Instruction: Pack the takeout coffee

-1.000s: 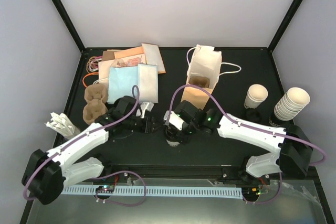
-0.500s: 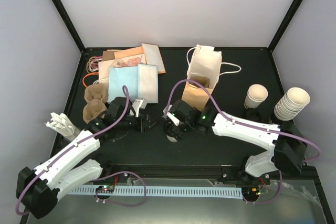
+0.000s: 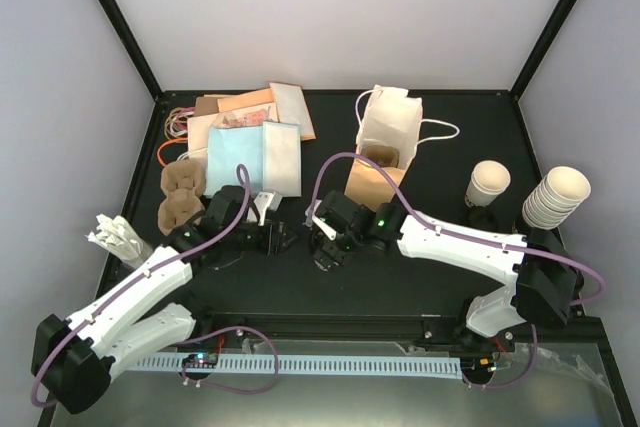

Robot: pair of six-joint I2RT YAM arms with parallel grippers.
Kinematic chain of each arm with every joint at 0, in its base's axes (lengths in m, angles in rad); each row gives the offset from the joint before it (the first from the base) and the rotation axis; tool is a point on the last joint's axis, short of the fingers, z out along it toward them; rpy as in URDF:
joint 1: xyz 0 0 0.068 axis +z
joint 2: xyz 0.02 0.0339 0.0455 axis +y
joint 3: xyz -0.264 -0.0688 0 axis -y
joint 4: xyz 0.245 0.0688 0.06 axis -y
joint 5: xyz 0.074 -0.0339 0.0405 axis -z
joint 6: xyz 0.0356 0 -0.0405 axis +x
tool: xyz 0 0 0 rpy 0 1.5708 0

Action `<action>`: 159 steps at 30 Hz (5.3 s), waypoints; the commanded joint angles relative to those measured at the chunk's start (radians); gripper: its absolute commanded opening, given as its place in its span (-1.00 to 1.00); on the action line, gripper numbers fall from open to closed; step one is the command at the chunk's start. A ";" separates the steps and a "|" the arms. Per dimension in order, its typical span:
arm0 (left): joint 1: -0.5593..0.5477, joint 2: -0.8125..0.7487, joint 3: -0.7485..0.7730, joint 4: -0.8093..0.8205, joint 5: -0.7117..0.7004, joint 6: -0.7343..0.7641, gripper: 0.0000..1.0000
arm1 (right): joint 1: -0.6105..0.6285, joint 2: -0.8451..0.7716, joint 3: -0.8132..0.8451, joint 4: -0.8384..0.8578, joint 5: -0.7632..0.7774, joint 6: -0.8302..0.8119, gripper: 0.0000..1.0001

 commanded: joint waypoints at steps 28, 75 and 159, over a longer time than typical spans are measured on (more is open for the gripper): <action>0.036 -0.045 0.132 -0.130 -0.016 0.061 0.98 | -0.054 -0.211 0.054 0.016 0.161 0.241 1.00; -0.392 0.622 0.643 -0.448 -0.345 0.312 0.89 | -0.186 -0.706 -0.744 0.572 -0.232 0.995 0.82; -0.397 0.663 0.565 -0.458 -0.372 0.339 0.41 | -0.186 -0.358 -0.956 1.018 -0.340 1.205 0.16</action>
